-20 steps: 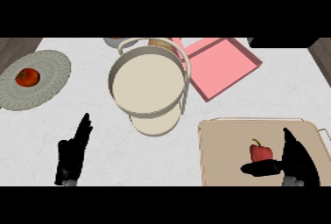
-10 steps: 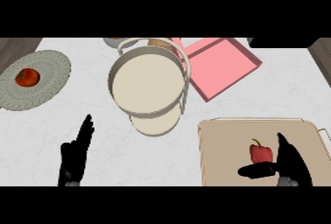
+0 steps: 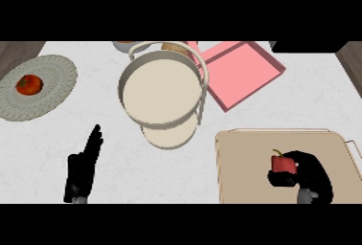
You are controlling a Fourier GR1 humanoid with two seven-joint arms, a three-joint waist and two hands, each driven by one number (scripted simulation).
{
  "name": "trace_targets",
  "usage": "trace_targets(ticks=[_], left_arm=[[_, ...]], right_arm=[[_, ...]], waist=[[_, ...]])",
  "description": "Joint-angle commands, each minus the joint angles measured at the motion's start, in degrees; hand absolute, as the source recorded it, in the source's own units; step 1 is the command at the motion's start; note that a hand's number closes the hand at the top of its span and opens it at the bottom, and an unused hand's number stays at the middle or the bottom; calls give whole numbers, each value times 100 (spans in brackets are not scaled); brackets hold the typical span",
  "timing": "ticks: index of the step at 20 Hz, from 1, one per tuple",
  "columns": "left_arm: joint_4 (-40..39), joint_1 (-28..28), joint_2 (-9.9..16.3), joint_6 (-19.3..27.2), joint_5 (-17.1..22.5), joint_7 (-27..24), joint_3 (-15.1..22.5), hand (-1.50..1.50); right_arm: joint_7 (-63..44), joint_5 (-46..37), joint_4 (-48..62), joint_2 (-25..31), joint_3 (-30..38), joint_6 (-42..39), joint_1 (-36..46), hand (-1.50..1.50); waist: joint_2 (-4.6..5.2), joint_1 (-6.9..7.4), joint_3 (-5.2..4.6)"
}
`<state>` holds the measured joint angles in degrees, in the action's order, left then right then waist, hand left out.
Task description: Pick the bell pepper from the tray and place it in the tiered basket
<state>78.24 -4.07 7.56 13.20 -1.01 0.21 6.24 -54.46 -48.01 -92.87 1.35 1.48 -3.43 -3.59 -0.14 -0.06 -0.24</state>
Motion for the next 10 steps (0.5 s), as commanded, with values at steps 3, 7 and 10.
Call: trace_targets(ticks=[3, 7, 10], left_arm=[[-22, 7, -175, 89, -118, -10, 27, 0], [73, -97, -335, 180, -254, 87, 165, 0], [148, -190, -7, -91, -69, 33, -53, 0]], right_arm=[[585, -498, 907, 328, -59, 437, 346, 150], [326, -1002, 946, 179, -262, 818, 493, 150], [337, -1128, -651, 210, -1094, 120, -164, 150]], waist=[[17, 28, 25], [14, 27, 25], [-7, -7, 19]])
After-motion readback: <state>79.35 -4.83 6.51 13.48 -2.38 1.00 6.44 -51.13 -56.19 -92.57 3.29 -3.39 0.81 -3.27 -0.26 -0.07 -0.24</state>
